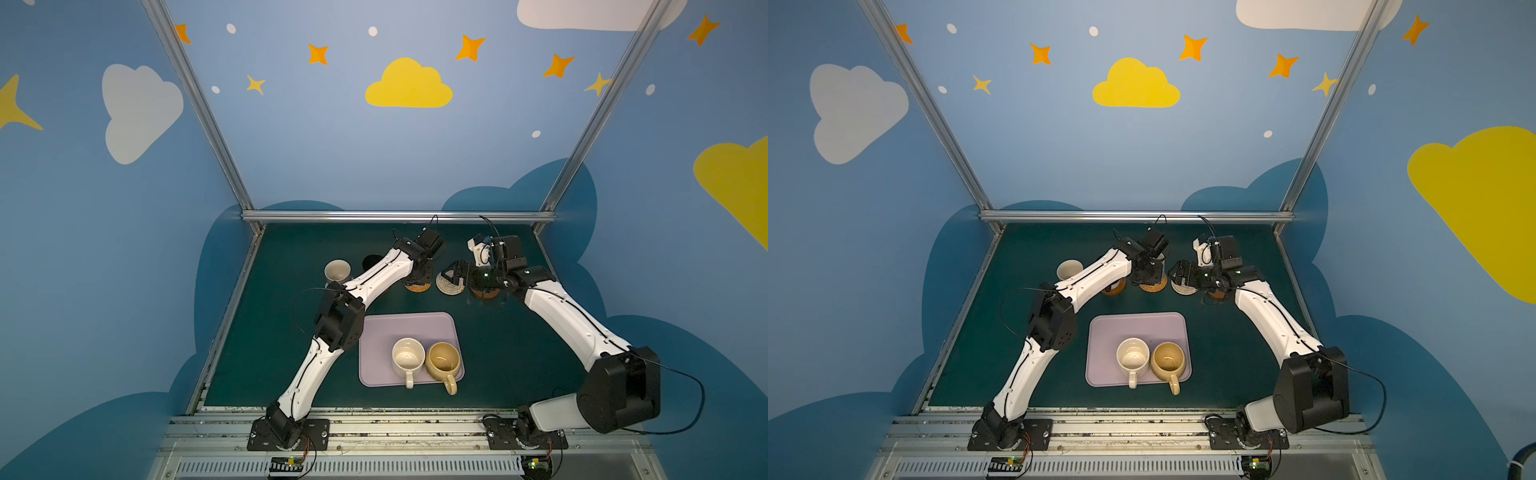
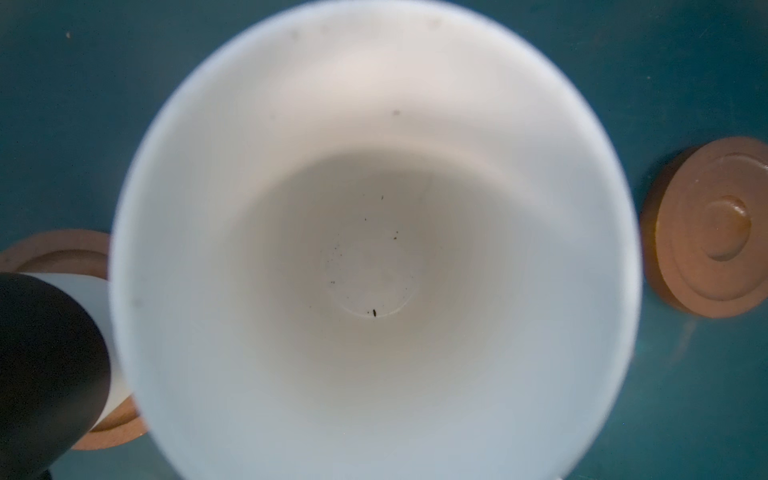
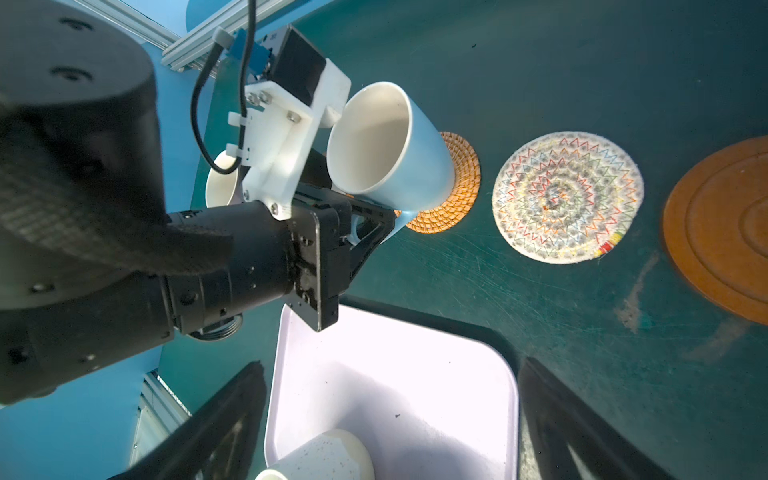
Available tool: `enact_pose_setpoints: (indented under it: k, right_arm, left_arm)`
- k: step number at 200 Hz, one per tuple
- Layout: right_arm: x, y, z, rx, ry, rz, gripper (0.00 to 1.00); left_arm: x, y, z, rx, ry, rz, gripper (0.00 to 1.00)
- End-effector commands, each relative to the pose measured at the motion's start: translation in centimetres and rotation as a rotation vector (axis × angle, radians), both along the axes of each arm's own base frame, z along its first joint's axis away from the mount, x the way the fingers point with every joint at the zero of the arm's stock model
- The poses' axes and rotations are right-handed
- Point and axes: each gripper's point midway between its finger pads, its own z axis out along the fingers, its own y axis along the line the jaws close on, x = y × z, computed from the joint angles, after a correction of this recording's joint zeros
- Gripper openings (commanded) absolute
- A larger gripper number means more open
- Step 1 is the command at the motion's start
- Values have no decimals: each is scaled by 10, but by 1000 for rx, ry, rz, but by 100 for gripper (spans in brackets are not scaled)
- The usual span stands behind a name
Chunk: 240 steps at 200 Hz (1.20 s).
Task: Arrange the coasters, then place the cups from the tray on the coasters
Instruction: 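Lower the light-blue mug onto the woven rattan coaster and open the left gripper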
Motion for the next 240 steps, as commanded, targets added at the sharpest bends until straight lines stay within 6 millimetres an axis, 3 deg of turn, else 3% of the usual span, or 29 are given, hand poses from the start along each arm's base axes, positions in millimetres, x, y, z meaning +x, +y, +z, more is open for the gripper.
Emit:
enact_pose_setpoints:
  k: [1, 38, 133, 190, 240]
  right_arm:
    - [3, 0, 4, 5, -9, 7, 94]
    - [2, -2, 4, 1, -11, 2, 94]
    - [3, -2, 7, 6, -11, -1, 94]
    - [3, -4, 2, 0, -2, -3, 94]
    - [1, -5, -2, -6, 4, -6, 94]
  left_arm:
    - [5, -5, 13, 34, -70, -2, 3]
    - [2, 1, 2, 36, -25, 33, 3]
    - [1, 1, -3, 38, -13, 31, 3]
    - [0, -2, -5, 25, -7, 31, 22]
    - [-1, -4, 2, 5, -9, 32, 27]
